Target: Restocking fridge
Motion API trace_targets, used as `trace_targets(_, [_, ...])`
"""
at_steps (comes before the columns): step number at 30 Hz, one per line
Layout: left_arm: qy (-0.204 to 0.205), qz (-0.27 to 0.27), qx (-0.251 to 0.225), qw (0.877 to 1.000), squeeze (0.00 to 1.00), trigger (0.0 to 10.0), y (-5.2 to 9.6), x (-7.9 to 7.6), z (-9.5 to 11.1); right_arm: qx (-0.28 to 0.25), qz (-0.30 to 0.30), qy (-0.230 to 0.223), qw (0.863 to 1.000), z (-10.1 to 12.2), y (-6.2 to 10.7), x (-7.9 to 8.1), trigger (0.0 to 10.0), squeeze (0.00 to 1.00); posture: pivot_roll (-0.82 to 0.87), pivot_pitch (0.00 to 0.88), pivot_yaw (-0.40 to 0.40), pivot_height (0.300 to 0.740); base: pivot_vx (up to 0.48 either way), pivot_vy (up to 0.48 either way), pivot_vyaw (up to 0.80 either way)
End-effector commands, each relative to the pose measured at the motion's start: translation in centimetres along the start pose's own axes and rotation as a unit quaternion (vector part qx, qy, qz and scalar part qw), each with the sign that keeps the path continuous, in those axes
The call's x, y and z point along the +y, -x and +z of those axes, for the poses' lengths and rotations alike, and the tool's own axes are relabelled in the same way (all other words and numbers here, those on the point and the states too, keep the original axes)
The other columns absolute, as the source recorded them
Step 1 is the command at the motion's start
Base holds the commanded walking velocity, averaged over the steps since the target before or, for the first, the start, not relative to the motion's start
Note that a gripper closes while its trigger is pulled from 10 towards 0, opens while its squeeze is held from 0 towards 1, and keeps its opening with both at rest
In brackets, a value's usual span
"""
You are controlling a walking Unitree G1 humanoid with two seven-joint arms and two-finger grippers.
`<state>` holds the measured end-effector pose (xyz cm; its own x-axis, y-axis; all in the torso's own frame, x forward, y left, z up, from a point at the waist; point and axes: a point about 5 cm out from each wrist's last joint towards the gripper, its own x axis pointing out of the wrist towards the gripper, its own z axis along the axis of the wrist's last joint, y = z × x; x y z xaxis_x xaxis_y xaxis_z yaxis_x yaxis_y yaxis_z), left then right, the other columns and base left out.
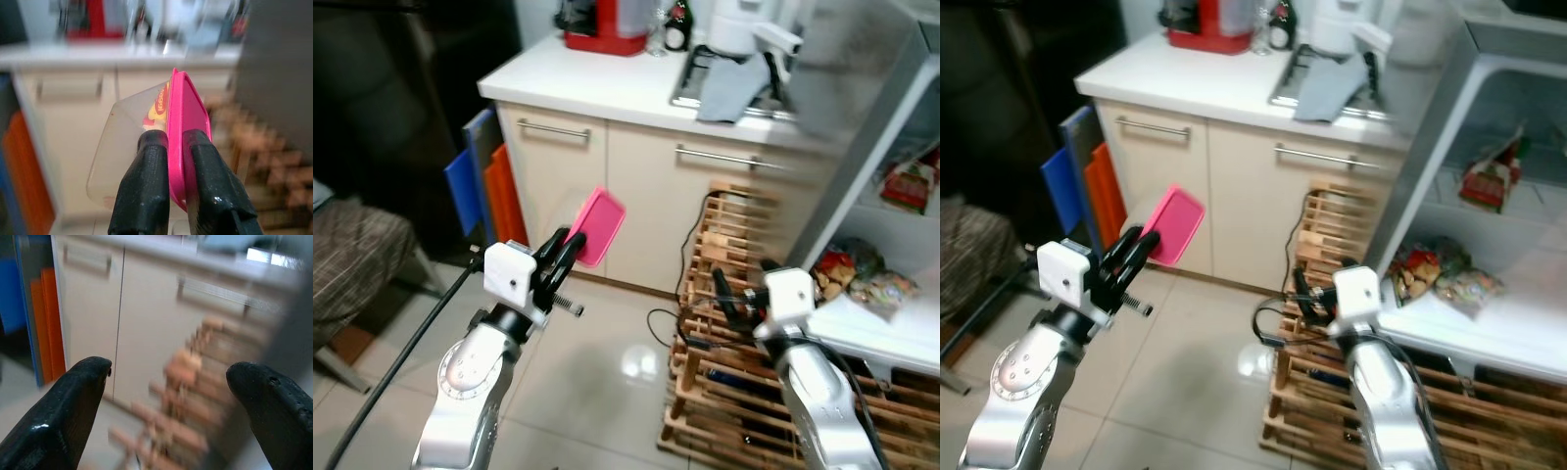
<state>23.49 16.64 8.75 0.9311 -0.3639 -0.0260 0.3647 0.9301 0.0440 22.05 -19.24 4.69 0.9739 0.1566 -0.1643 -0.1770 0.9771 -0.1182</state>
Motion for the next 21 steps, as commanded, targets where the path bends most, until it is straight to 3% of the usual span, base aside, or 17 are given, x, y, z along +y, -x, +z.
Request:
trace_targets(1, [-0.005,-0.001,0.016,1.000,0.00,10.0,0.0,0.1,-0.4,0.030,0.001,0.006,1.000,-1.0,0.7,-0.8,10.0,0.00,-0.08,0.000,-0.007,0.740,0.000,0.000,0.00])
trace_targets(3, [-0.001,0.002,0.003,1.000,0.00,10.0,-0.1,0.0,-0.2,0.055,-0.017,0.007,0.998,-2.1,1.1,-1.5,10.0,0.00,-0.09,0.000,-0.006,0.740,0.000,0.000,0.00])
trace_targets(9, [-0.009,-0.008,-0.018,1.000,0.00,10.0,-0.6,-0.2,0.5,0.075,-0.056,-0.005,0.996,-2.8,1.1,-2.7,10.0,0.00,-0.09,0.000,-0.002,0.740,0.000,0.000,0.00])
trace_targets(14, [-0.014,-0.009,-0.023,1.000,0.00,10.0,-1.2,0.1,1.1,0.055,-0.114,-0.018,0.992,-2.1,0.7,-4.2,10.0,0.00,-0.09,0.000,0.002,0.740,0.000,-0.425,0.00])
trace_targets(21, [-0.021,-0.023,-0.038,0.999,0.00,10.0,-1.8,-0.3,1.7,0.004,-0.100,-0.004,0.995,0.1,-0.8,-3.3,10.0,0.00,-0.09,0.000,0.008,0.740,0.000,-0.397,0.00])
